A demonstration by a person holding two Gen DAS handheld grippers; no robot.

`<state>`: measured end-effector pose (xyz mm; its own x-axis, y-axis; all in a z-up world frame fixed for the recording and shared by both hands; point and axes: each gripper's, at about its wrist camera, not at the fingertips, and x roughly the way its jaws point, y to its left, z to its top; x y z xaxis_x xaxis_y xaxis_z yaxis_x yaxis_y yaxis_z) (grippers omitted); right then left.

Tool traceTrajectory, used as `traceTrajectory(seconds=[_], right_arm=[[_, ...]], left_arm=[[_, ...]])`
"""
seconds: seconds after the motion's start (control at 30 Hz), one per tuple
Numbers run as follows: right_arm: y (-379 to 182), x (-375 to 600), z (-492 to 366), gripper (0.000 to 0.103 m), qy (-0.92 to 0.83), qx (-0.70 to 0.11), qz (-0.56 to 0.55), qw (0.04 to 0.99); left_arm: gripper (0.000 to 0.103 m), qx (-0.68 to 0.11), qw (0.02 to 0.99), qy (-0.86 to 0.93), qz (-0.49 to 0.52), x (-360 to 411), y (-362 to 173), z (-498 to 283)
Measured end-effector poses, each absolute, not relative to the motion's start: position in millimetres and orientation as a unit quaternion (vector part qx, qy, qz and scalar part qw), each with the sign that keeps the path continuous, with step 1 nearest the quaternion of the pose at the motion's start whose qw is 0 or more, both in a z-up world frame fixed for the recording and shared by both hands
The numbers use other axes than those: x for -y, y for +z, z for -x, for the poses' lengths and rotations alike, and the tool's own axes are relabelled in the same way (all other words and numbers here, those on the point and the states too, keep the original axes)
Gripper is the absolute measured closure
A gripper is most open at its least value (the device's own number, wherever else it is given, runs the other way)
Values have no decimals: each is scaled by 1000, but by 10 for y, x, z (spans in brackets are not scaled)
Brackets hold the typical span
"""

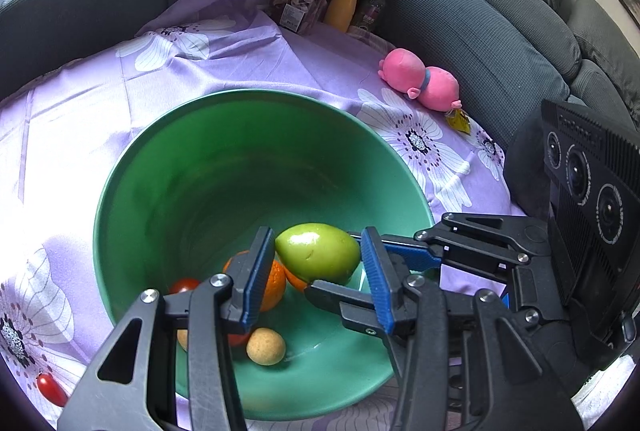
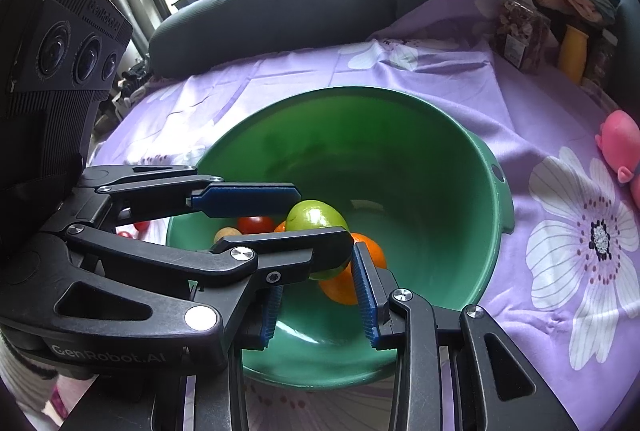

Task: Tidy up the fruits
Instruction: 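Lower the mango into the bowl and open both tools, then withdraw both tools toward the two red cherry tomatoes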

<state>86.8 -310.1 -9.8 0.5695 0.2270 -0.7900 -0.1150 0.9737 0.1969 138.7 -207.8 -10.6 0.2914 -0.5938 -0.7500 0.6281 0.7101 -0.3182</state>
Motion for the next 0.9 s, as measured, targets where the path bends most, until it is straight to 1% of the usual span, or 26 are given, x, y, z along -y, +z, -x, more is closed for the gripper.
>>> traceTrajectory(seconds=[0.37,0.43,0.53,0.6,0.67,0.73,0.77,0.9], right_arm=[[-109,3085,-879,67,93,-464,-56,879],[-110,3080,-876,67,92,-466,-56,878],[-98,3058,-859,67,91,-465,-54,879],[-83,3042,-835,67,89,-463,-51,881],[-58,3025,-804,68,83,-459,-44,884],[-22,3018,-760,68,80,-454,-42,886],[-1,3011,-733,68,78,-452,-41,888],[96,2972,-608,68,73,-438,-28,895]], left_arm=[[57,-468,800,-377,-3,2061,-150,-1356],[58,-473,799,-371,2,2040,-153,-1372],[57,-472,806,-357,-4,2019,-131,-1348],[51,-468,811,-351,-8,2005,-95,-1307],[35,-464,817,-343,-10,1975,-55,-1291],[28,-456,825,-333,-13,1937,1,-1237],[26,-452,829,-329,-15,1908,31,-1211],[25,-431,848,-306,-32,1777,157,-1069]])
